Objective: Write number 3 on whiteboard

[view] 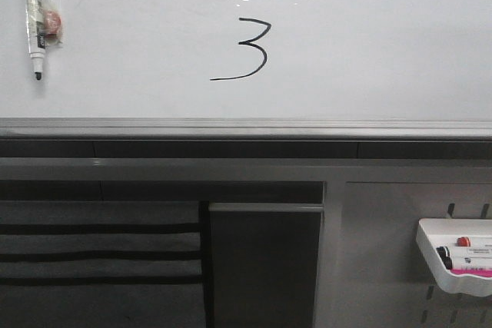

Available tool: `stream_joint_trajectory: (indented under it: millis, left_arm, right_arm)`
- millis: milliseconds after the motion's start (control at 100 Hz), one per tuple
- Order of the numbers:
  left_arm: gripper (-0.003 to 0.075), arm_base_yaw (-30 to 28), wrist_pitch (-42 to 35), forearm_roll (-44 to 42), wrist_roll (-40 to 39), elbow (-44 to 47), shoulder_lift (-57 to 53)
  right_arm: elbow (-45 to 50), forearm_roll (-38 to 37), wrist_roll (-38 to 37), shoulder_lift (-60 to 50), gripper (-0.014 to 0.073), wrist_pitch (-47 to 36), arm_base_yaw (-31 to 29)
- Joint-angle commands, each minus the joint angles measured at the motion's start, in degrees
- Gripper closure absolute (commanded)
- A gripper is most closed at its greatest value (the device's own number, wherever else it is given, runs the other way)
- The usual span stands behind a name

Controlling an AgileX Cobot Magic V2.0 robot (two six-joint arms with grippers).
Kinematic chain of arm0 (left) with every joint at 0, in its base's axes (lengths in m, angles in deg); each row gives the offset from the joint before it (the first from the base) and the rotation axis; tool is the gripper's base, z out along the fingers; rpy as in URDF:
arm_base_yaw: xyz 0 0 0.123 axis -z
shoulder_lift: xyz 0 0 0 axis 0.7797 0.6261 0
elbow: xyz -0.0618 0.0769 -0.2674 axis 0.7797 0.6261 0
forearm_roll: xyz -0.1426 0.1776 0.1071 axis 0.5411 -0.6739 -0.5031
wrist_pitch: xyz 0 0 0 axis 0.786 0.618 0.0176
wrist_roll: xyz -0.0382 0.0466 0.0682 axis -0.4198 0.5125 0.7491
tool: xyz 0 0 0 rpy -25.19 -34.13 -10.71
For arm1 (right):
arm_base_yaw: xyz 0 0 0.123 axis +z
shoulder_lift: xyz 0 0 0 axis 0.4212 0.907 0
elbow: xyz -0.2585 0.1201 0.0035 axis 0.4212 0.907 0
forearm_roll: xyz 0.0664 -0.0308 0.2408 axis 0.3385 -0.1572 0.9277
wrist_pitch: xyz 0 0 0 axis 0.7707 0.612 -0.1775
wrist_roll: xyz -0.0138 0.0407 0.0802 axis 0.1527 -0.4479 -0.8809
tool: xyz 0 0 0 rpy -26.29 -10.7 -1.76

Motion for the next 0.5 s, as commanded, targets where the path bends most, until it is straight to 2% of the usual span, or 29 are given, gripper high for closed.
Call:
stream_joint_trajectory:
  millis: [0,490]
  left_arm:
    - [0.0741,-0.82,-5.99,1.56,0.09,0.49,-2.64]
    - [0.0741,-0.44,-5.58,1.27,0.09,2.51,-4.55]
  right_arm:
    - [-1.47,-0.70,0.32,0.27,0.0663,-4.36,-0.35]
    - [-1.47,-0.70,0.32,0.27,0.0663,-4.38,-0.35]
